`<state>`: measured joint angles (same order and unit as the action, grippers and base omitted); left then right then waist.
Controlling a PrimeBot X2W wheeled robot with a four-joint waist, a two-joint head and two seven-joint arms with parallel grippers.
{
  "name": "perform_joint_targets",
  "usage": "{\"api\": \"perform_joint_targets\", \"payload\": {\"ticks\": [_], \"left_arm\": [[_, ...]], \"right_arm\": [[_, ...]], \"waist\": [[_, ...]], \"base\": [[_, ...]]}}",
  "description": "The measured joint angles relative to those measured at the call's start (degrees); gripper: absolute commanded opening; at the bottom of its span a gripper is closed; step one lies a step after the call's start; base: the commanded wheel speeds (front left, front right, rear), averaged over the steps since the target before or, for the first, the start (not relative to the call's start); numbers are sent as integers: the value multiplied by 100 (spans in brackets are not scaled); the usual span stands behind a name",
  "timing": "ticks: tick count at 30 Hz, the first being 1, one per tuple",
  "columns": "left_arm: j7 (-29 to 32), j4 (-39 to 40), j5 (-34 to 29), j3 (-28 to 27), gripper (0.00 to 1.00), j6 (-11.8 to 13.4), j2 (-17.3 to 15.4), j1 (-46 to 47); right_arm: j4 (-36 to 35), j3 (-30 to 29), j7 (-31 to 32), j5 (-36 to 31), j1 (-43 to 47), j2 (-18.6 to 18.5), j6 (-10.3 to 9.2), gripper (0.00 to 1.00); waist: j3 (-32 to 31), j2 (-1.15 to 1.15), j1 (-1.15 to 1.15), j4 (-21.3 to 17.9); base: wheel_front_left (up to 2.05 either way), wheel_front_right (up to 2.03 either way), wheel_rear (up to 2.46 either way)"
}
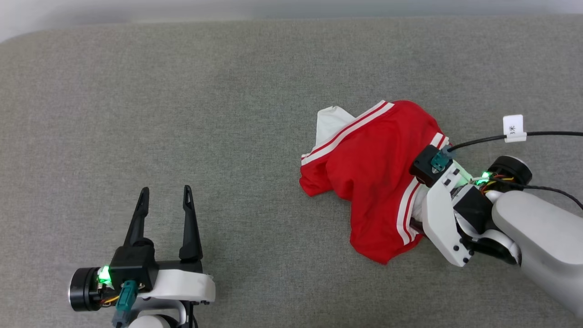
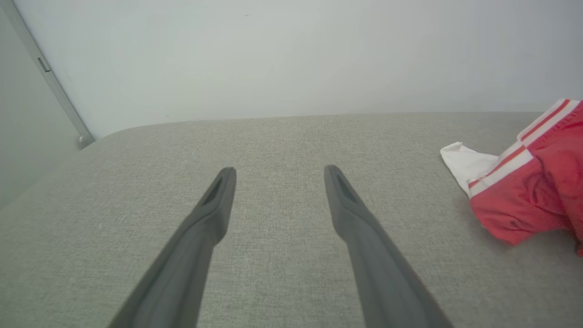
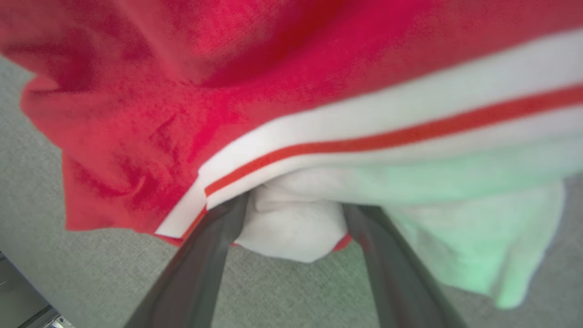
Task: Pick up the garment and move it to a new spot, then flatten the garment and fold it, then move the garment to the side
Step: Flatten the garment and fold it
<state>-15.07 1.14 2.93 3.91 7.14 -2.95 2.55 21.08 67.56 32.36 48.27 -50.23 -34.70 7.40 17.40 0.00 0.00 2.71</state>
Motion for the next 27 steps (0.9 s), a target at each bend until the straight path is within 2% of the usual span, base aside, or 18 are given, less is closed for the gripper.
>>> {"api": "perform_joint_targets", "payload": {"ticks": [1,2,5,9,13,17,21,27], "left_arm": [[0,-20,1,-11,100,0,0,-1],[0,-35,1,-37,100,-1,0,-1],[0,-65,2,-64,100,-8,1,-33],[0,-85,29,-90,100,-18,1,-191],[0,-86,51,-97,100,-35,3,-305],[0,-79,79,-101,100,-34,3,-375],[0,-85,88,-83,100,-34,2,-438],[0,-136,94,-55,100,-34,3,-438]], "right_arm": [[12,56,-151,8,3,-16,-1,5],[-5,101,-285,27,3,-35,-1,0],[-146,147,-767,121,20,-158,2,0],[-504,-45,-1287,111,27,-642,12,0],[-812,-412,-1481,229,336,-1203,12,0],[-698,-843,-1539,478,945,-1635,12,0],[-76,-1063,-1503,626,1627,-1745,12,0],[668,-1307,-1580,894,2179,-1438,12,0]], "waist": [[-34,0,0,-11],[-71,0,0,-29],[-222,0,1,-88],[-463,0,0,-185],[-664,0,0,-266],[-760,0,0,-306],[-769,0,0,-269],[-779,0,0,-195]], "base": [[0,0,0],[0,0,0],[0,0,0],[0,0,0],[0,0,0],[0,0,0],[0,0,0],[0,0,0]]}}
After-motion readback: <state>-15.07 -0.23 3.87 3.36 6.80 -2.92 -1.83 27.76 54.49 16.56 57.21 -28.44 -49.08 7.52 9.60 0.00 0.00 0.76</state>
